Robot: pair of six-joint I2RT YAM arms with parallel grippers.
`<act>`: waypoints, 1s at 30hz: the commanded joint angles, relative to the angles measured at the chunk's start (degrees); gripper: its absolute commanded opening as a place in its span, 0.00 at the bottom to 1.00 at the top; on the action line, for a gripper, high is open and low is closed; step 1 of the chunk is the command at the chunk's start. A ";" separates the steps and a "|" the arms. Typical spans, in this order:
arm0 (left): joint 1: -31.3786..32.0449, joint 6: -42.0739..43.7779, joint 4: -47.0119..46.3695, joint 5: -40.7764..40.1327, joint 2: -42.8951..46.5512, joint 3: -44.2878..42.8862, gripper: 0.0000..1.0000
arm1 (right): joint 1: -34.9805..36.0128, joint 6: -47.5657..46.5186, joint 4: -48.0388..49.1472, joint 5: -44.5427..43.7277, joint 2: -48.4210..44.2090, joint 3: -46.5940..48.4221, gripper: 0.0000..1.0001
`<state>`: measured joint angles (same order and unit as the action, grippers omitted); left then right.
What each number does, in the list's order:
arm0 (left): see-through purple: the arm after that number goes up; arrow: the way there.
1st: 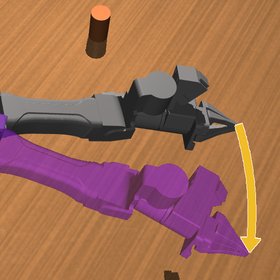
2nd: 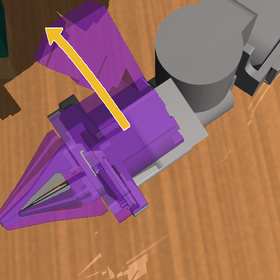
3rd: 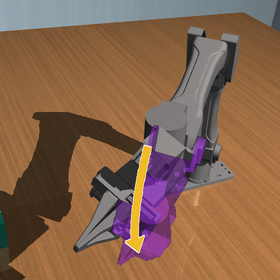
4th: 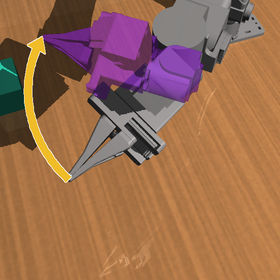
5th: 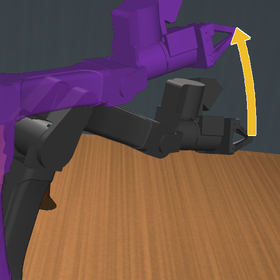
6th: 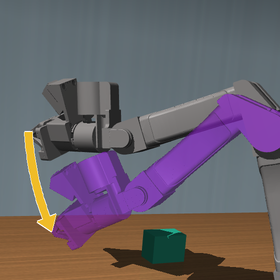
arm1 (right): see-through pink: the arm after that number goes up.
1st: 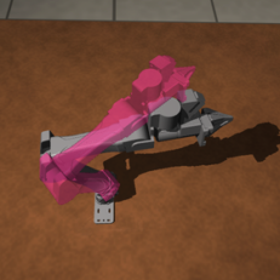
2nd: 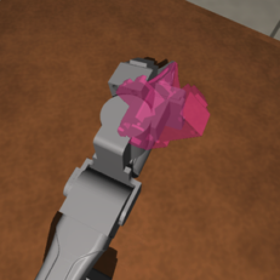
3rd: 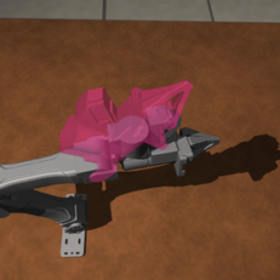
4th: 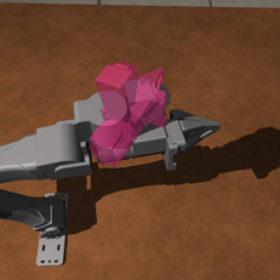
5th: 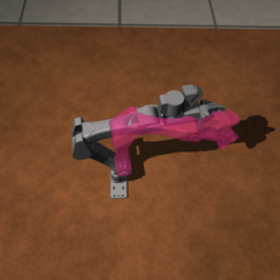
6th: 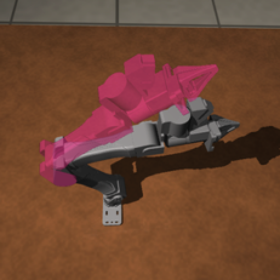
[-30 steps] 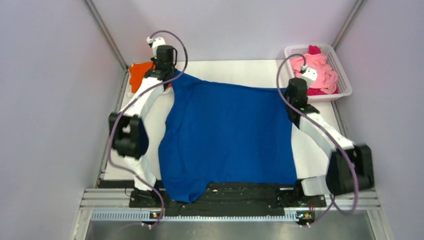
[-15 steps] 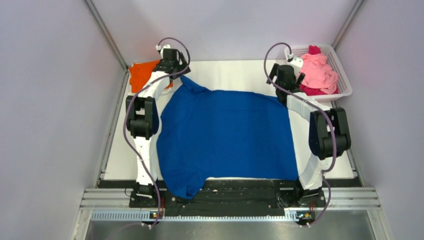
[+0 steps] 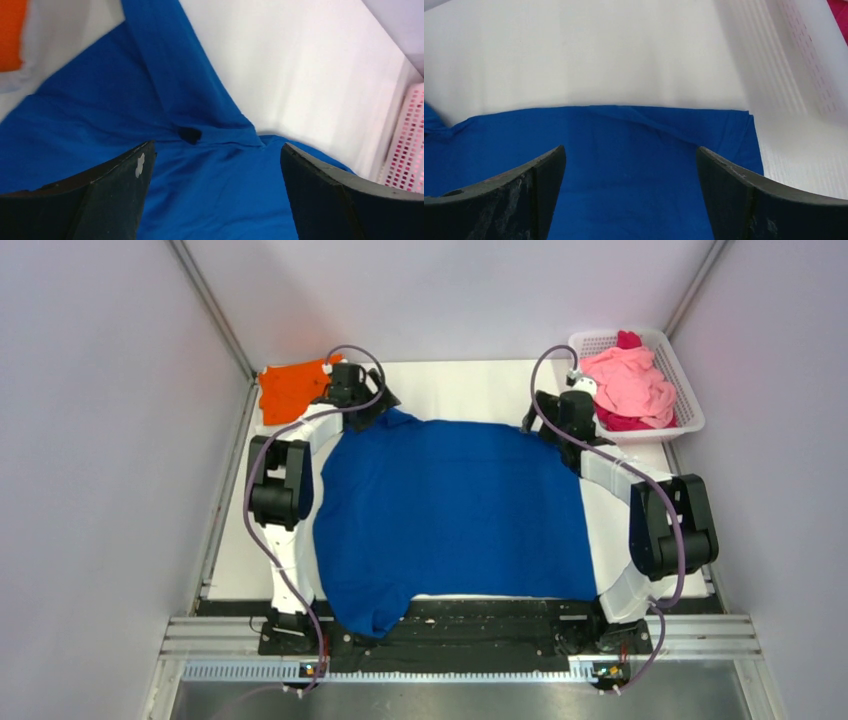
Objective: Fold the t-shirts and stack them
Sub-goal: Flatten out the tshirt
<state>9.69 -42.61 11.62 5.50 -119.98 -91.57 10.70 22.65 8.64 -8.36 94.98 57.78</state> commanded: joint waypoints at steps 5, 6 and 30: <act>0.85 -6.63 -9.80 6.70 -9.57 -8.85 0.99 | -0.08 0.00 1.53 0.02 0.38 -0.13 0.99; 0.85 -7.01 -9.24 6.72 -11.87 -12.70 0.99 | -0.10 -0.23 1.33 -0.64 0.52 0.03 0.99; 1.38 2.84 -3.00 4.15 -8.36 -16.92 0.99 | -0.09 -0.46 -4.45 7.29 6.54 5.29 0.99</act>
<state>10.98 -40.88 11.03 10.46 -140.64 -122.37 10.70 21.23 3.20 -3.20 101.01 61.36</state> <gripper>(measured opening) 0.990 0.986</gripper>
